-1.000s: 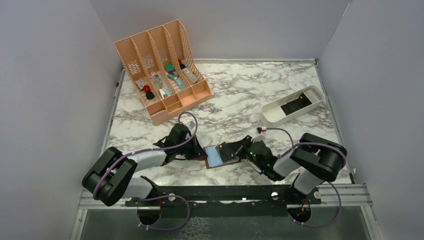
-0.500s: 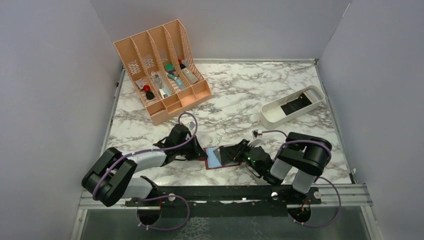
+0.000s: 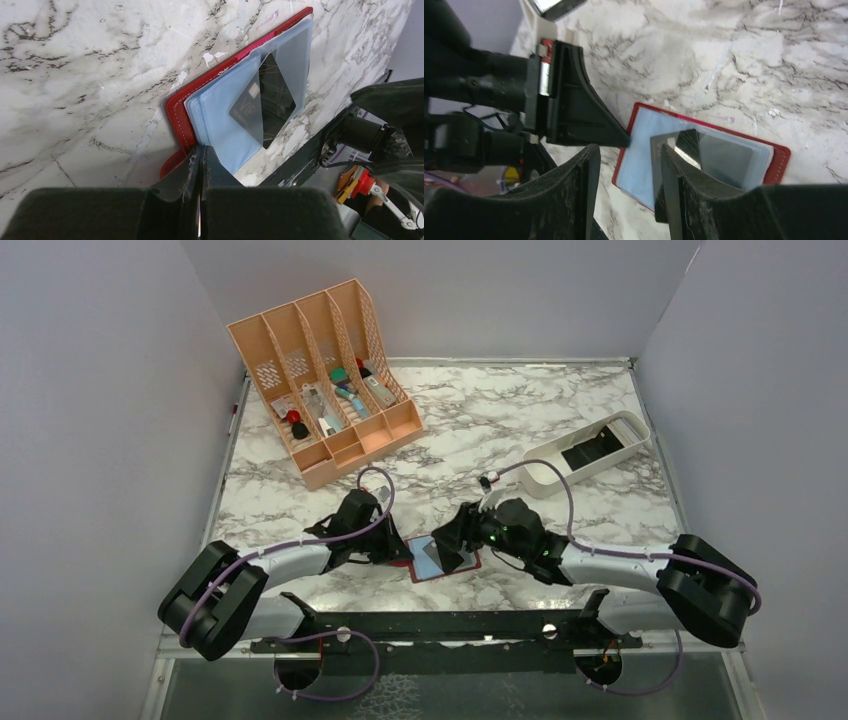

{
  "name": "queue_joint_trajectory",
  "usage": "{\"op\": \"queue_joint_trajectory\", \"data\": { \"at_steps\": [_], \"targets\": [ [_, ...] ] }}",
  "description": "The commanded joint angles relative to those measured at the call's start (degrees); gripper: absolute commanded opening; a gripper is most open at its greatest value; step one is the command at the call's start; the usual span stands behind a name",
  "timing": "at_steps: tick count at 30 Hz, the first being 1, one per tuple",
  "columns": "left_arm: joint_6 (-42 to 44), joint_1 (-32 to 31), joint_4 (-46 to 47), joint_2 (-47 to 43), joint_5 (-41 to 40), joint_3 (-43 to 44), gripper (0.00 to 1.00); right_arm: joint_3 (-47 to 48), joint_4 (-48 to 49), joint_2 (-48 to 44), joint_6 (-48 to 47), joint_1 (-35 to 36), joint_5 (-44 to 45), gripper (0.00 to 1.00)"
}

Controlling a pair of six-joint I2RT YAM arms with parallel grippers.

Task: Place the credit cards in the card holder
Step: Insert the credit card into the card holder.

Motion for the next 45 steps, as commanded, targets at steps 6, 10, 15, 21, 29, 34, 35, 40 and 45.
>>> {"op": "queue_joint_trajectory", "data": {
  "at_steps": [6,10,15,21,29,34,35,40,45],
  "targets": [
    [1.35,-0.32,-2.52,-1.65,0.33,1.46,0.04,13.71,-31.55,7.8,-14.05,-4.09,-17.08,0.56],
    [1.25,-0.26,-2.51,-1.71,0.06,1.29,0.04,18.66,-35.94,13.36,-17.52,-5.15,-20.2,0.56],
    [1.18,-0.28,-2.55,-1.58,-0.12,1.28,0.04,23.07,-40.74,19.23,-22.01,-5.16,-21.92,0.56],
    [1.06,-0.26,-2.55,-1.71,-0.28,1.46,0.04,24.63,-43.91,21.73,-25.78,-5.16,-20.09,0.55],
    [1.25,-0.26,-4.58,-3.3,-0.47,3.1,0.06,27.5,-49.3,18.95,-26.15,-5.16,-17.52,0.56],
    [0.07,-0.37,-5.94,-5.81,0.2,6.88,0.13,26.09,-49.63,17.3,-24.76,-5.16,-17.04,0.54],
    [-0.32,-0.58,-5.9,-6.1,0.47,7.32,0.14,26.22,-50.06,17.54,-24.99,-5.16,-16.81,0.54],
    [-2.1,-2.1,-2.8,-4.79,1.91,8.25,0.13,26.31,-49.39,17.23,-23.61,-5.24,-18.13,0.55],
    [-3.54,-3.21,3.33,1.27,3.49,7.52,0.04,25.05,-47.12,16.65,-21.21,-6.86,-21.68,0.55]
  ]
}}
